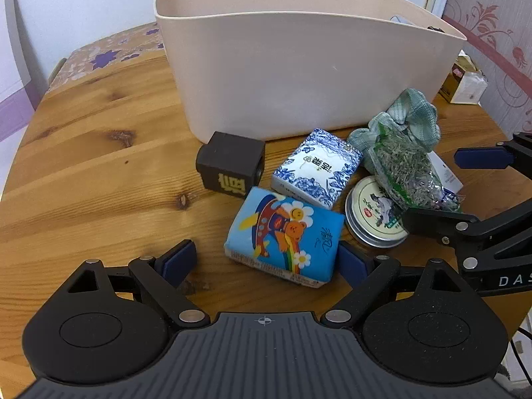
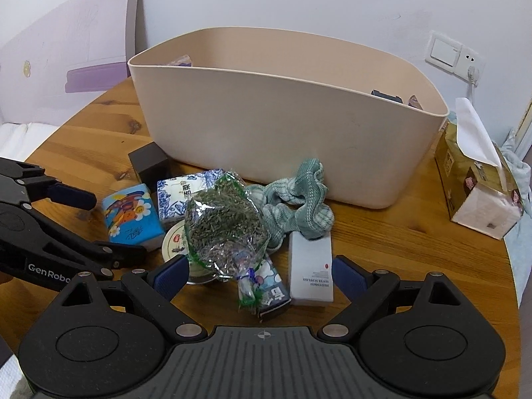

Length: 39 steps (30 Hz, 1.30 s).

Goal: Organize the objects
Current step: 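Move the left tool to the blue cartoon pack while the right approaches the herb bag, then grasp the blue cartoon pack with the left tool while the right grasps the herb bag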

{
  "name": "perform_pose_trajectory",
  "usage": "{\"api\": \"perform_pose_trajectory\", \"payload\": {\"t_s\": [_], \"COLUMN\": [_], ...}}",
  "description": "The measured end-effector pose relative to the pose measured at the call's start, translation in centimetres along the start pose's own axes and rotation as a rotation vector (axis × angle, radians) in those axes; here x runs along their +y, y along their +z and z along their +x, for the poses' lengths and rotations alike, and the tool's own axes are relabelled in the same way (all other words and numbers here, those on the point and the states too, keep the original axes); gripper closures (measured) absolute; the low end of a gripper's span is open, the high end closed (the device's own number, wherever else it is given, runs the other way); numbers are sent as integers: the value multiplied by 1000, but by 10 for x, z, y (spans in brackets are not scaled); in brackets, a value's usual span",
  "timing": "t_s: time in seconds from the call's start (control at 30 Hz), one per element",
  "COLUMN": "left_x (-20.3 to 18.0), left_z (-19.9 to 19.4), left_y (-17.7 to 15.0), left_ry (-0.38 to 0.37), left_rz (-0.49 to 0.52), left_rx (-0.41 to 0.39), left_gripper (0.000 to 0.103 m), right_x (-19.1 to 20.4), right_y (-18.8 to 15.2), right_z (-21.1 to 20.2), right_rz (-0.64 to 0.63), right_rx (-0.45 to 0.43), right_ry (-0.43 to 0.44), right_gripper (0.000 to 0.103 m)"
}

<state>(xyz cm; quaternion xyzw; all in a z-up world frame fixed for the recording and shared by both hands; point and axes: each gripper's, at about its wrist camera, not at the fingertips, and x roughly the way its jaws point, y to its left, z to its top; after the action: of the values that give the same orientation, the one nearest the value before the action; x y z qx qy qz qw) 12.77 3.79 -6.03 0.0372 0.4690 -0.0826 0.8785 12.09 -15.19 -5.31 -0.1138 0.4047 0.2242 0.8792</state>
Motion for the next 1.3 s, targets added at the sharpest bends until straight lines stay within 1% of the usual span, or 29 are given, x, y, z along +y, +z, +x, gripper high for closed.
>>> {"api": "perform_pose_trajectory", "payload": {"t_s": [0.1, 0.2, 0.3, 0.37, 0.4, 0.57, 0.6, 0.67, 0.73, 0.87, 1.0, 1.3], "left_x": [-2, -3, -1, 1, 1, 6, 6, 8, 8, 10, 14, 18], "left_z": [2, 2, 3, 2, 2, -2, -3, -4, -5, -7, -10, -23], "left_y": [2, 2, 3, 3, 3, 5, 5, 5, 4, 1, -2, -5], "left_ry": [10, 19, 20, 15, 15, 18, 19, 15, 14, 19, 26, 38], "left_rz": [23, 44, 34, 22, 21, 10, 7, 3, 3, -4, -22, -42], "left_rx": [-3, -22, -21, -22, -25, -35, -36, -34, -34, -37, -42, -66], "left_gripper": [12, 12, 12, 15, 17, 34, 36, 37, 37, 38, 38, 38], "right_x": [-2, -1, 0, 0, 1, 9, 10, 11, 10, 9, 9, 6], "right_y": [2, 3, 6, 8, 8, 10, 10, 9, 9, 8, 7, 2], "right_z": [4, 7, 9, 11, 11, 11, 10, 9, 8, 6, 4, -9], "right_rz": [6, 3, 0, -4, -7, -12, -12, -6, 4, 3, 9, 32], "right_rx": [2, 4, 0, 0, 0, -9, -11, -15, -15, -17, -18, -37], "right_ry": [5, 14, 27, 30, 33, 45, 50, 60, 70, 70, 67, 74], "right_gripper": [10, 11, 13, 15, 17, 26, 29, 34, 45, 53, 56, 56]}}
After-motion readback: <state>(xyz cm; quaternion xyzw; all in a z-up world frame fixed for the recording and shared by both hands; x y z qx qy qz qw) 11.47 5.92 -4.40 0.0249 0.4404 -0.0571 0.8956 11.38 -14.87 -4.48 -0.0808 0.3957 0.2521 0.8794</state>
